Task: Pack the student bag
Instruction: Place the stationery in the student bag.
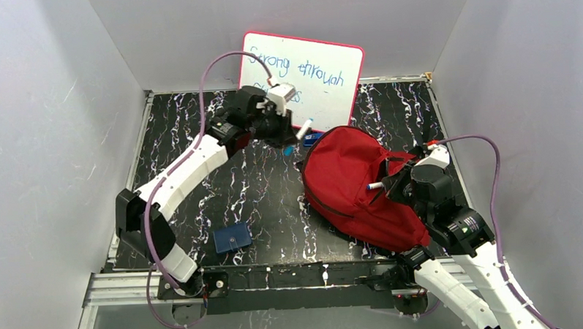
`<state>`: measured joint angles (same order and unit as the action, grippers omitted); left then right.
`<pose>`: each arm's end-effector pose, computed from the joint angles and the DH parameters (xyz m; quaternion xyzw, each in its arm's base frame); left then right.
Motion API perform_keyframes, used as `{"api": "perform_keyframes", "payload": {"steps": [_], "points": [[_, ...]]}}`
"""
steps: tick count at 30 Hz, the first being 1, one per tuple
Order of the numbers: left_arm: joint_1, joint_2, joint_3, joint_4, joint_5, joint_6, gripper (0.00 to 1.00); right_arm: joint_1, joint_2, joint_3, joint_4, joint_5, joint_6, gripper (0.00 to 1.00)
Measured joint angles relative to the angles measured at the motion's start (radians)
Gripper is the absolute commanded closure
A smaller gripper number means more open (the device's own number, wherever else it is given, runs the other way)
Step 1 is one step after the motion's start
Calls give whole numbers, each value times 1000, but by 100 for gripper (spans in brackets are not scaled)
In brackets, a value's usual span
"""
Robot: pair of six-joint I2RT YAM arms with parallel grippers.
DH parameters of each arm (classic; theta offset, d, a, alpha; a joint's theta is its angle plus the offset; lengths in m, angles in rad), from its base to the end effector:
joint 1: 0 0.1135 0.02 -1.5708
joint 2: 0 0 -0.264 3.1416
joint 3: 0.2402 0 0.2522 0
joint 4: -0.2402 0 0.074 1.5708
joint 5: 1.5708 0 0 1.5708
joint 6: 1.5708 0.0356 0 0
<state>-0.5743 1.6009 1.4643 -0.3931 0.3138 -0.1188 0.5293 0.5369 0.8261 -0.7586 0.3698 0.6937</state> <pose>0.3062 -0.2112 0.3490 0.2692 0.8172 -0.2944 0.4160 0.0984 0.0426 0.3274 0.1647 0.8269 0.1670 0.5111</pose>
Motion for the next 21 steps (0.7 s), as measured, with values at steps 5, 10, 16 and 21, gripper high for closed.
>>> {"api": "perform_keyframes", "payload": {"steps": [5,10,16,21], "points": [[-161,42,68,30,112,-96,100,0,0,0,3,10,8,100],[-282,187,134,-5,208,-137,100,0,-1,0,6,16,13,100],[-342,329,239,-72,264,-150,100,0,-2,0,6,17,21,100],[-369,405,344,-84,293,-143,100,0,-2,0,6,17,37,100]]}}
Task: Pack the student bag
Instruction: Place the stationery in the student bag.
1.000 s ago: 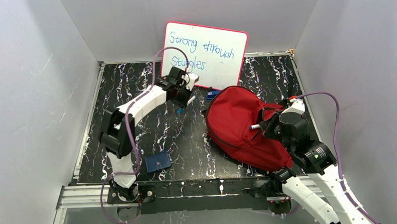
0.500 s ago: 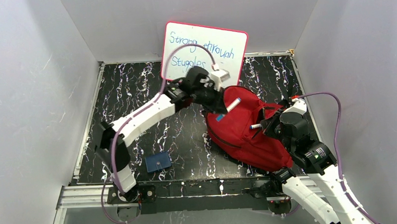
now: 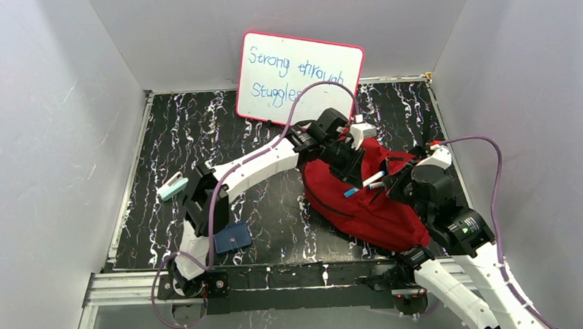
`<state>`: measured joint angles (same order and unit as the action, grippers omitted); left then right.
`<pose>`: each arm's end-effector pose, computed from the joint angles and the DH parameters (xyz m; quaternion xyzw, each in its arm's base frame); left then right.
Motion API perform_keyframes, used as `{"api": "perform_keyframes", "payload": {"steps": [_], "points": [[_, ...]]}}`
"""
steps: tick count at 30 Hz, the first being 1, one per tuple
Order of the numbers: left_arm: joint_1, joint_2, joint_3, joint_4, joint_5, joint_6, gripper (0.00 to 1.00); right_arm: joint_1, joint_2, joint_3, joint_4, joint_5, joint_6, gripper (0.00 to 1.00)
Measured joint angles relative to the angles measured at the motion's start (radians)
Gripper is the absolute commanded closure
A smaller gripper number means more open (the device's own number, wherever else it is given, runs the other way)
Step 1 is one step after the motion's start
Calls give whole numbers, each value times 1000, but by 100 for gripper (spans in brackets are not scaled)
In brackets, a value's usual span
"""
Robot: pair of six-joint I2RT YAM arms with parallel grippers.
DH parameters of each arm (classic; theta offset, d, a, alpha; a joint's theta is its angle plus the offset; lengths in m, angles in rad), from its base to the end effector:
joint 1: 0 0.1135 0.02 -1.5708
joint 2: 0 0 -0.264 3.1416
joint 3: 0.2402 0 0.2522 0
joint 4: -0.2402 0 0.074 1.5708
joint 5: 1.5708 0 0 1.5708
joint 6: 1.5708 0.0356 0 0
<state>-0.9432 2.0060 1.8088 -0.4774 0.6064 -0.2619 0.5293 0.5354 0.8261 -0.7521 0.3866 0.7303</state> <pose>0.2560 -0.3874 0.2992 0.4093 0.7675 -0.4561 0.1882 0.0985 0.0420 0.3283 0.1844 0.8199 0.1725 0.5139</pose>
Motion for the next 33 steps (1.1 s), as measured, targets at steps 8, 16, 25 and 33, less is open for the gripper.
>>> {"api": "perform_keyframes", "payload": {"steps": [8,16,25,33], "points": [[-28,170,198,-13,57,16,100,0,-16,0,-2,0,8,100],[-41,281,331,-47,93,1,100,0,-27,0,-8,0,16,100],[-42,299,391,22,137,-98,92,0,-32,-5,-8,0,27,100],[-53,322,369,98,182,-158,64,0,-32,-5,-8,0,30,100]]}}
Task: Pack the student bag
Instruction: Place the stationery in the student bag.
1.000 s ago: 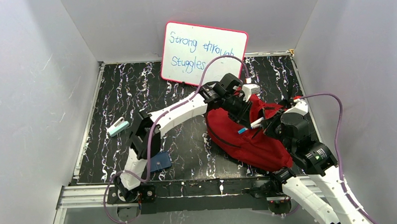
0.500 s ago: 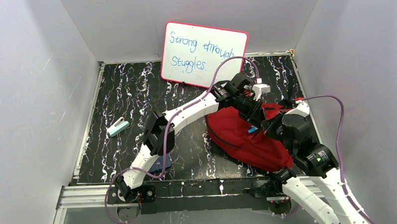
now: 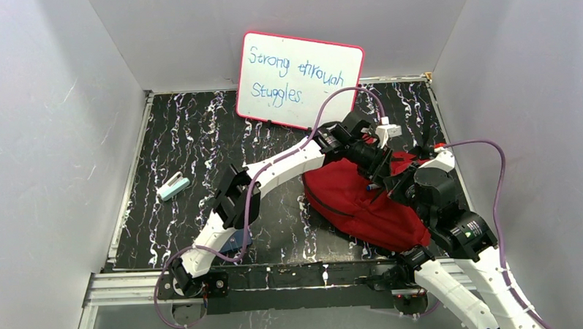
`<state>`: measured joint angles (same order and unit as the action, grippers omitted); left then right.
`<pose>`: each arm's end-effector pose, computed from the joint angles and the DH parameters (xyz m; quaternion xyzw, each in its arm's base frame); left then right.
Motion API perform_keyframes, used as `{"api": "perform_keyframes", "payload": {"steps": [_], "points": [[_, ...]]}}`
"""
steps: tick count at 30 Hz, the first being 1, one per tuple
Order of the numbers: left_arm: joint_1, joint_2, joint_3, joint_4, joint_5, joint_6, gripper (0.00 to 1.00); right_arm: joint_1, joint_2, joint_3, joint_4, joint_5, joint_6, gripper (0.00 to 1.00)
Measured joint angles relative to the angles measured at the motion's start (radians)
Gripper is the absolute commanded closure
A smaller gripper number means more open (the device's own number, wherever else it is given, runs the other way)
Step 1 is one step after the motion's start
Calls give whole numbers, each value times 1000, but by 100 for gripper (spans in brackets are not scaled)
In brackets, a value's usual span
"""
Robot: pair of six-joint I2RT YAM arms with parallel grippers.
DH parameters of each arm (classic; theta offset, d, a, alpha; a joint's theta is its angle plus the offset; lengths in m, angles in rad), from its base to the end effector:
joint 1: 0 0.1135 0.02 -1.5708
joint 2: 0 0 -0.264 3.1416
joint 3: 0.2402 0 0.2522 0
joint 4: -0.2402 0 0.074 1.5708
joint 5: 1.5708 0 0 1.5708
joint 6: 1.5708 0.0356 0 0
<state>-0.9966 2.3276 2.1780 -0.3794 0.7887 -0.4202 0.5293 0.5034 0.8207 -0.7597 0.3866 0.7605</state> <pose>0.2710 -0.4654 0.2782 0.4109 0.7134 -0.5520 0.1321 0.0926 0.0386 0.3285 0.1977 0.8119 0.1857 0.5170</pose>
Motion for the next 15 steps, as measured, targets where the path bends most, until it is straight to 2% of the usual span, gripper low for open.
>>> {"api": "perform_keyframes", "payload": {"steps": [5,15], "points": [[-8,0,-53,29,6,-14,53,0,0,0,0,0,3,100],[8,-54,-114,34,-20,-6,50,0,-5,0,0,0,4,100]]}}
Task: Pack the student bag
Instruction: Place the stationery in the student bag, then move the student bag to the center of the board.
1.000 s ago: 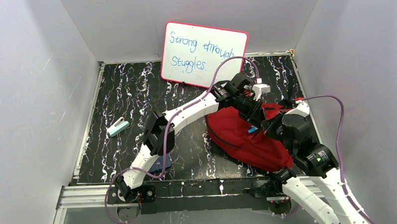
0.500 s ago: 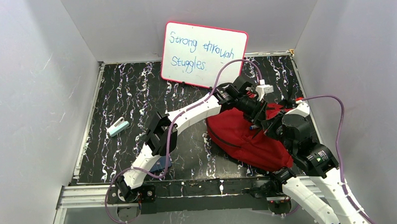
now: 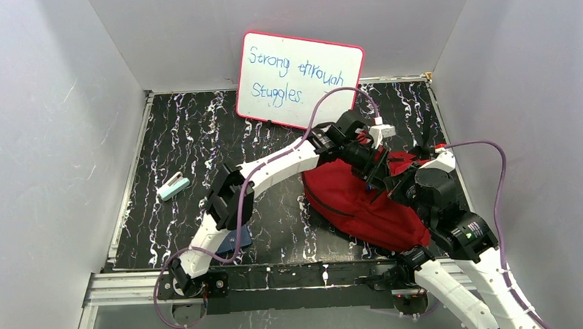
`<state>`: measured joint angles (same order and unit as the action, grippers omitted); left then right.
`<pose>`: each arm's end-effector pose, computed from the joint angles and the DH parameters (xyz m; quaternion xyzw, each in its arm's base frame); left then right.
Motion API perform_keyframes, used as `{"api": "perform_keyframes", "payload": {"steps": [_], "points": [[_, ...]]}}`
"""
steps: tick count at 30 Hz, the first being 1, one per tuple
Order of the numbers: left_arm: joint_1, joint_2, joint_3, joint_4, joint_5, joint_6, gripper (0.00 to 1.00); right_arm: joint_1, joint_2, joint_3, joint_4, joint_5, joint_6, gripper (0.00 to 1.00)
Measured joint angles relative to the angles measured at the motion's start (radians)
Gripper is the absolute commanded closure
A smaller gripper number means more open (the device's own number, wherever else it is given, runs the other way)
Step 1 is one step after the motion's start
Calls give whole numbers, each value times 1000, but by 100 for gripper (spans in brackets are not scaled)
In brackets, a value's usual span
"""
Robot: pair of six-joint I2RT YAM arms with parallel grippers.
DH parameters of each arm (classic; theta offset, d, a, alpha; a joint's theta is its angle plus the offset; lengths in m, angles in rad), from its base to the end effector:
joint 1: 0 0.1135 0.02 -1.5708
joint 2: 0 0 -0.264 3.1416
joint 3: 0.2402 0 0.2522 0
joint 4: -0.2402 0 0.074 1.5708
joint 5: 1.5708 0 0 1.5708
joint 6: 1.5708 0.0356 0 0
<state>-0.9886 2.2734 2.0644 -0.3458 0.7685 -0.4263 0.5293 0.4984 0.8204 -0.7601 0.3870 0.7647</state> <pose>0.2693 -0.4541 0.2704 0.3999 0.7276 -0.5420 0.1299 0.0917 0.0381 0.3288 0.1997 0.8103 0.1879 0.5179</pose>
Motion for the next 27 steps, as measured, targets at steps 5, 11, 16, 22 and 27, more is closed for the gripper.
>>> {"api": "perform_keyframes", "payload": {"steps": [5,11,16,22,27], "points": [[37,-89,-41,2,-6,17,48,0,-7,0,0,0,1,100],[124,-249,-168,6,-3,38,45,0,-9,-13,2,-1,7,100],[298,-375,-286,-22,-86,87,38,0,-9,-17,4,0,11,100],[433,-435,-322,-87,-309,192,32,0,-8,-17,8,0,10,100],[417,-420,-343,-105,-353,241,30,0,-8,-19,8,-1,10,100]]}}
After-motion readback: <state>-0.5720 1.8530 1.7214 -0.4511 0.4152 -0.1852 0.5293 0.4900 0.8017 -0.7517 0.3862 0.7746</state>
